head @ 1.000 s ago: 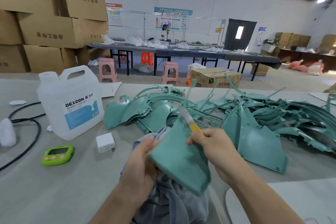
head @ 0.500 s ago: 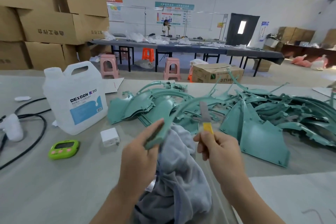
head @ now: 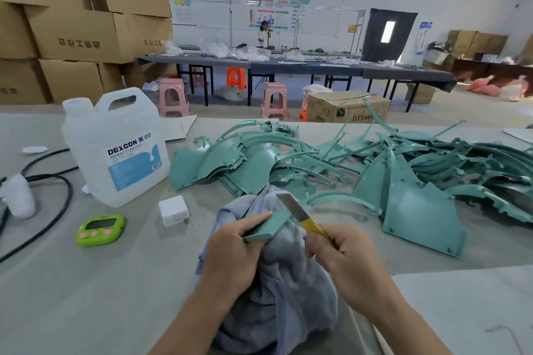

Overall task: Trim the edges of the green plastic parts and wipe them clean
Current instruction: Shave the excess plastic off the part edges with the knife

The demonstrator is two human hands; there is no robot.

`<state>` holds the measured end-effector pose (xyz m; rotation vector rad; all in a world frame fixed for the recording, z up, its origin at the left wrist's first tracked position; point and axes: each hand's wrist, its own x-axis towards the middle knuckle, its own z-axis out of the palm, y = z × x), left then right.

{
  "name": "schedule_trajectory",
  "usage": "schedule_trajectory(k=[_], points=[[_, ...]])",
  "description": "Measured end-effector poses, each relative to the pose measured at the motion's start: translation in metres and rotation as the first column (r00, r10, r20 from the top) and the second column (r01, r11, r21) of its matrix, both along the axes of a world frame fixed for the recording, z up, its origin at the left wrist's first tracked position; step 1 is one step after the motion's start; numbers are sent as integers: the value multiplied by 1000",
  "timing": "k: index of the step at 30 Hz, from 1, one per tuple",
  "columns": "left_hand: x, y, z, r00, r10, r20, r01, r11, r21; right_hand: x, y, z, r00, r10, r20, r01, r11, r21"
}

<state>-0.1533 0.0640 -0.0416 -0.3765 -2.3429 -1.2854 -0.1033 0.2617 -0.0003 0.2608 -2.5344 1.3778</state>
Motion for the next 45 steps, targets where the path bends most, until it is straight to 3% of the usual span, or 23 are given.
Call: schedule_trajectory(k=[5, 10, 12, 15, 18, 21, 23, 26, 29, 33, 35, 37, 42, 45], points=[[-4, 0, 2, 1000, 17, -12, -16, 999, 32, -3, -1, -3, 1000, 12, 11, -13, 994, 112], [-14, -5, -5, 995, 85, 56, -91, 989, 118, -29, 22, 3, 917, -392, 78, 368, 905, 214], [-16, -6, -7, 994, 84, 75, -94, 986, 139, -31, 32, 5, 871, -486, 71, 468, 866, 177], [-15, -5, -6, 995, 73, 64, -80, 989, 125, -20, 27, 5, 928, -373, -20, 373, 927, 31], [-11, -2, -1, 999, 51, 9, -52, 996, 66, -11, 11, 3, 981, -182, -58, 186, 980, 71], [-5, -3, 4, 998, 37, -55, -37, 999, 10, -19, 5, 1, 980, -198, -34, 201, 970, 136], [-3, -4, 6, 999, 25, -39, -24, 1000, 7, -24, 11, 2, 937, -351, 3, 347, 927, 140], [-1, -5, 8, 1000, -1, -1, 1, 1000, 12, -29, 38, 2, 789, -608, 92, 601, 794, 91], [-2, -4, 8, 1000, 5, 7, -5, 1000, 26, -27, 56, 3, 684, -716, 138, 710, 697, 101], [-4, -2, 9, 1000, 20, 4, -20, 999, 26, -19, 26, 7, 896, -439, 61, 438, 898, 35], [-4, -4, 6, 1000, 25, -1, -25, 1000, 6, -22, 12, 2, 922, -384, 40, 380, 921, 89], [-3, -7, 6, 1000, 10, 0, -10, 1000, -15, -27, 16, -1, 876, -478, 69, 472, 877, 86], [-3, -6, 4, 1000, -8, 23, 8, 1000, 3, -25, 58, -15, 642, -714, 277, 731, 680, 60], [-4, -4, 5, 1000, 3, 23, -3, 1000, 11, -24, 66, -19, 610, -747, 266, 767, 641, 43]])
